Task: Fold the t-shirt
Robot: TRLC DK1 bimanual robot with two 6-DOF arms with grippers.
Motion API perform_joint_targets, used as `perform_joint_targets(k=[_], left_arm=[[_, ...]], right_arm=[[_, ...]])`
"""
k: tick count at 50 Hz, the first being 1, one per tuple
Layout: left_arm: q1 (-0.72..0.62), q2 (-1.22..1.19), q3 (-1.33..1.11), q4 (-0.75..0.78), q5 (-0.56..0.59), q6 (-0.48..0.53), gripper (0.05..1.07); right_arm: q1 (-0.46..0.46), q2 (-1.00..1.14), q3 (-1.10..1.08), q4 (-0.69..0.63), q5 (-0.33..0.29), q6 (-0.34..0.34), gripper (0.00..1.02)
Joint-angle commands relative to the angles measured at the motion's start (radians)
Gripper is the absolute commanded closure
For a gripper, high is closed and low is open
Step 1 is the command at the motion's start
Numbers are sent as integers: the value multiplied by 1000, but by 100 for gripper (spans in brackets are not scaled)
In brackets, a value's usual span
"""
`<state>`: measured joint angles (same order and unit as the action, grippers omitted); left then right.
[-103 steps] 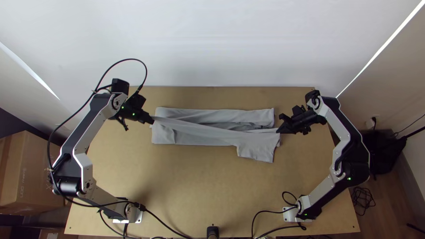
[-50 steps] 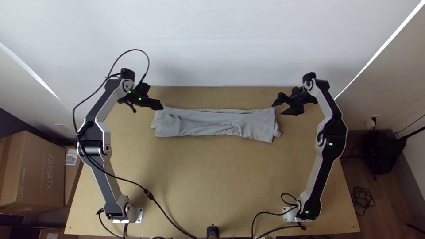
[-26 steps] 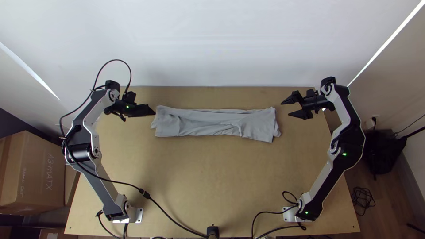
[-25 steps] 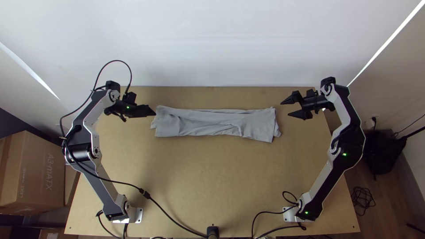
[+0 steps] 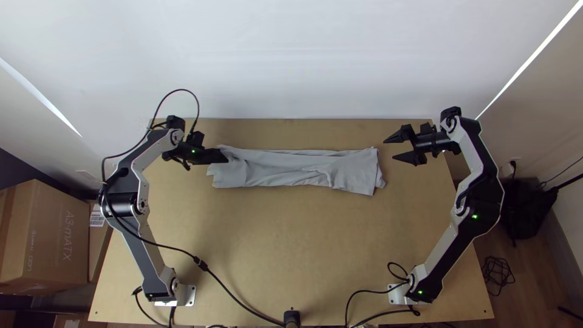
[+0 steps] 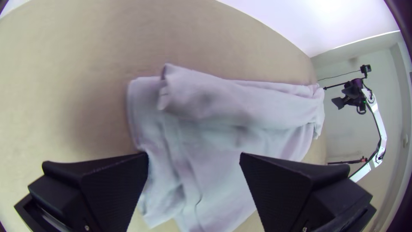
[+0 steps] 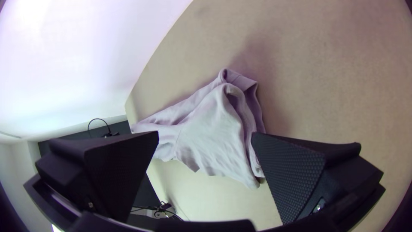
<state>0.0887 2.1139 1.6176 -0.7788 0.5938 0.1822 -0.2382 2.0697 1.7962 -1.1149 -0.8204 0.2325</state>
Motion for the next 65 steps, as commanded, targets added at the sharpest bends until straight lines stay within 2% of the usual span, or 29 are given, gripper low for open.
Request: perform_joint_targets(k=[1,12,15,17,23,24,31,36,46,55,65], left_arm=[[-56,46,-24,26,0,-59,10],[-141,66,-2,49,-6,-115,11],[-150,60,-10,55,-12,-116,14],[-156,51,-19,65,-15,-118,29],[-149,14,-55,101,-15,-141,102],[-144,8,-64,107,-15,-142,105],[-93,-61,-140,116,-15,-136,105],[-15,-117,-200,115,-14,-96,105],[195,-177,-209,1,-14,65,105],[370,-180,-97,-143,-15,198,105],[379,-221,-9,-255,-14,215,105]], right_arm=[[17,-45,-23,-11,-14,18,3],[19,-65,-34,-11,-14,21,3],[19,-72,-40,-11,-14,21,3],[19,-76,-46,-11,-14,19,3],[19,-88,-67,-11,-14,14,3],[19,-89,-72,-11,-14,13,3],[20,-106,-104,-2,-14,10,3],[20,-115,-118,1,-14,7,3],[23,-123,-144,6,-14,-2,3],[36,-131,-162,21,-13,-1,3],[56,-141,-181,35,-11,5,3]])
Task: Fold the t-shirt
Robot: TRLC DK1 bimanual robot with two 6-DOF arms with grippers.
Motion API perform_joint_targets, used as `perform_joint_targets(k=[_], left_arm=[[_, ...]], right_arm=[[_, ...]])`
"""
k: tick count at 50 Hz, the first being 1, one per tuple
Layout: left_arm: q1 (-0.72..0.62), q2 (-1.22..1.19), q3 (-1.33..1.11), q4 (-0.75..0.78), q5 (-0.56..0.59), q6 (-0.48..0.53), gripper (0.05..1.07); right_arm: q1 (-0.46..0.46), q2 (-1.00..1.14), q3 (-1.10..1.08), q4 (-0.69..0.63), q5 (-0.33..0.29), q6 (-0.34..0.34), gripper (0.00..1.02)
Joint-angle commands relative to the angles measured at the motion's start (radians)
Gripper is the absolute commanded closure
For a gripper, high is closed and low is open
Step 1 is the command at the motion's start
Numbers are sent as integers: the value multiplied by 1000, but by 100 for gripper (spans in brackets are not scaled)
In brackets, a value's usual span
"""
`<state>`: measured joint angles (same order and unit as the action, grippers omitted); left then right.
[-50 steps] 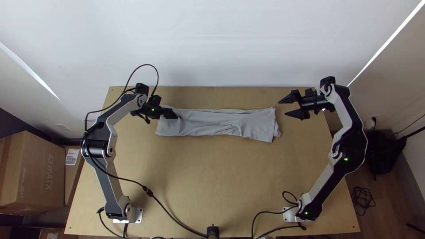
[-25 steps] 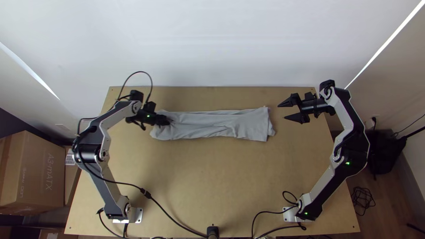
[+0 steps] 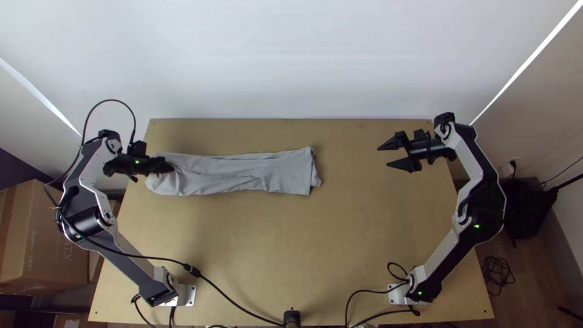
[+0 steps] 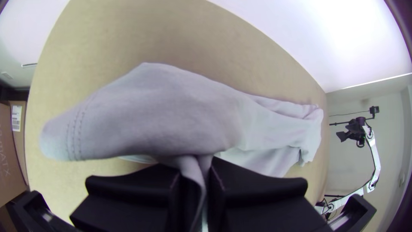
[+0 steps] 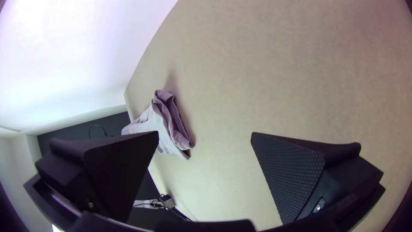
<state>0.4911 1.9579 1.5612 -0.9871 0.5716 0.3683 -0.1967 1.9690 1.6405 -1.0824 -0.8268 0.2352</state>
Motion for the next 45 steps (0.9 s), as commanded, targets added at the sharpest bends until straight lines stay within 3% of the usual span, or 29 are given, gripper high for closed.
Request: perform_joint_targets(k=[1,19,45], left_arm=[[-34,-76,54,-51,8,23,105],[-407,-163,192,-79,8,-201,105],[-832,154,504,-67,-104,-425,105]], right_arm=[[19,-42,-27,3,-5,4,3],[25,-76,-39,3,8,16,3],[-17,-134,-99,3,8,13,3]])
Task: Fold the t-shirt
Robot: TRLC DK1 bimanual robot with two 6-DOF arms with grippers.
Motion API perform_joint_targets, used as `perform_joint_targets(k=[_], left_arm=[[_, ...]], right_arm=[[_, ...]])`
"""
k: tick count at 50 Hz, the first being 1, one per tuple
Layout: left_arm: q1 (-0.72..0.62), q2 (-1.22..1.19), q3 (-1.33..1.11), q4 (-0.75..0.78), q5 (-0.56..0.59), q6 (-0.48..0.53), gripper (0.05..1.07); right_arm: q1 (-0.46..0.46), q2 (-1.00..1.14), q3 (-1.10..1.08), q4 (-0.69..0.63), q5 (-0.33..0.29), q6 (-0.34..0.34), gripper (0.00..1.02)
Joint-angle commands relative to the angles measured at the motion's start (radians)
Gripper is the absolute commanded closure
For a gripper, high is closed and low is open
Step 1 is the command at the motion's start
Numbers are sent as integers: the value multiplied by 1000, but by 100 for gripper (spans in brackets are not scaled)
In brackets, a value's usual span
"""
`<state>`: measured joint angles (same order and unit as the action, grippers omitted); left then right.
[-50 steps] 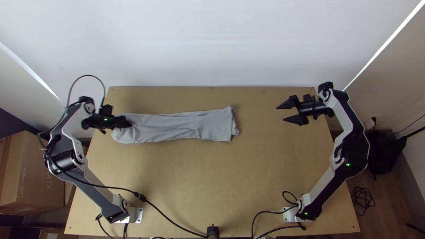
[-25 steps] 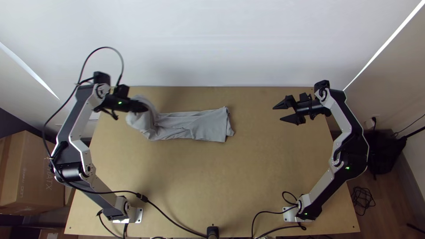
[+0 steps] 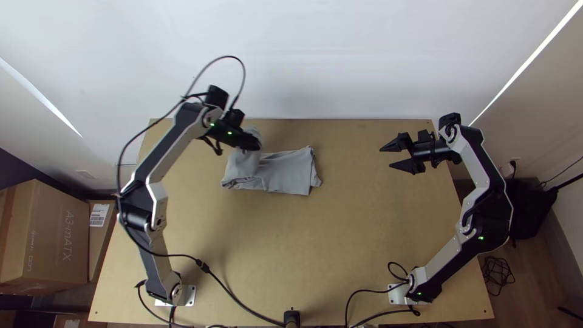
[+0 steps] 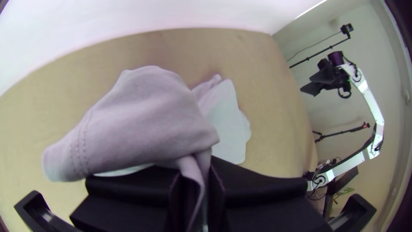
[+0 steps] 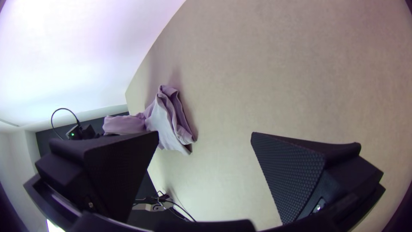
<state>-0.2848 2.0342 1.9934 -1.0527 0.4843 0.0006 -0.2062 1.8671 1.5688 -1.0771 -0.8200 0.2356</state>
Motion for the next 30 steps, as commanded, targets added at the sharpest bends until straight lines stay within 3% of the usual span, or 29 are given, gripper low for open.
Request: perform_joint_targets(k=[1,11,12,13,16,30], left_arm=[[-70,92,82,-3,-18,-68,105],[-195,259,255,-9,-110,-119,102],[-209,273,277,-6,-110,-122,93],[-225,282,288,2,-110,-125,76],[-264,282,289,46,-110,-125,6],[-350,213,289,146,-127,-116,10]], right_arm=[[-9,-36,-30,-3,1,13,3],[-2,-62,-73,6,1,14,3],[1,-65,-84,16,1,14,3],[7,-69,-95,23,1,16,3],[19,-80,-133,52,4,24,3],[142,-83,-256,200,58,96,3]])
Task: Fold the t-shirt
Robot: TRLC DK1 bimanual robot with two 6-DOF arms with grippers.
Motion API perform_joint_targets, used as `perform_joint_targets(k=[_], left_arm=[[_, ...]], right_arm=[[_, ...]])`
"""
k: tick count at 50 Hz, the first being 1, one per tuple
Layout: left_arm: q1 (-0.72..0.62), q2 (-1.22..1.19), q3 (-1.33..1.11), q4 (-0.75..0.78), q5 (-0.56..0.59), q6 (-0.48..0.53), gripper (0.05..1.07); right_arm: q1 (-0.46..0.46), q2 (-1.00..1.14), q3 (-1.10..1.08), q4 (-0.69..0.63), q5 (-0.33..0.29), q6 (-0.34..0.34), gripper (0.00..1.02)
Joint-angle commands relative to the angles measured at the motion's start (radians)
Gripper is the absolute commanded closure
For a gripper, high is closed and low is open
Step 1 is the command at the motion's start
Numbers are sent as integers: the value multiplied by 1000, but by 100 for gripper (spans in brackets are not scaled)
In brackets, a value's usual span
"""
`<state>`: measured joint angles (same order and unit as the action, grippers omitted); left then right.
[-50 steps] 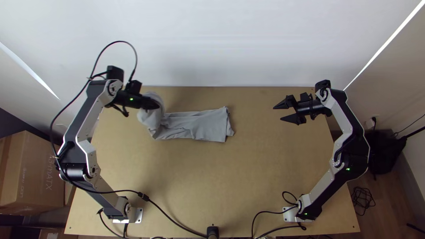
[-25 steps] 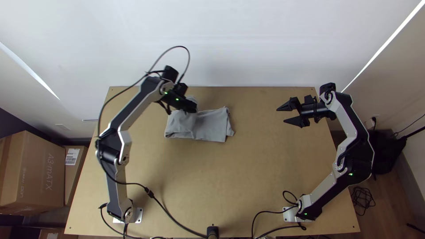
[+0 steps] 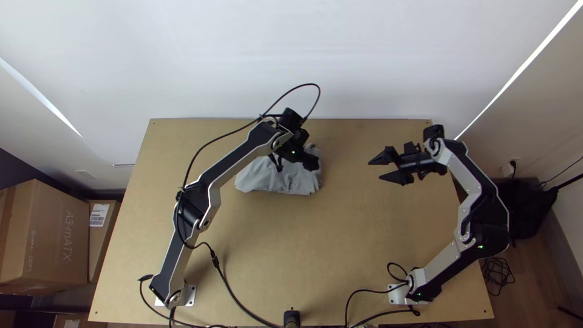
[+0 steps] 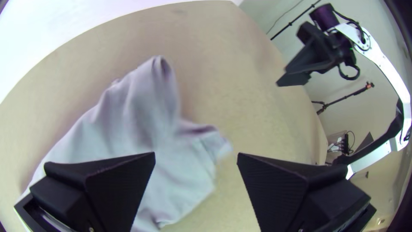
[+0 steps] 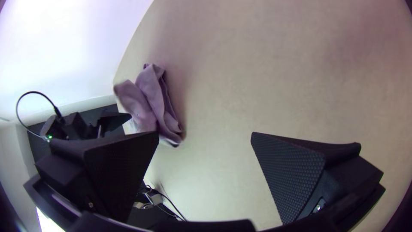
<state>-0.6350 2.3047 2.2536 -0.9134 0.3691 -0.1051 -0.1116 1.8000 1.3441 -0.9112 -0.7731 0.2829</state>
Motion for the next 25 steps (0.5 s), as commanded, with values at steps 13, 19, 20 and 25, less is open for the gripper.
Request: perform_joint_targets(k=[13,19,20,25], left_arm=[[95,-153,20,-28,-12,-8,10],[166,-205,15,-64,-18,-4,10],[175,-217,11,-68,-25,-4,10],[222,-297,-17,-76,-98,22,10]], right_arm=[[210,18,44,97,63,93,3],[256,61,98,133,78,91,3],[265,73,110,136,80,91,3],[299,122,171,158,81,87,3]])
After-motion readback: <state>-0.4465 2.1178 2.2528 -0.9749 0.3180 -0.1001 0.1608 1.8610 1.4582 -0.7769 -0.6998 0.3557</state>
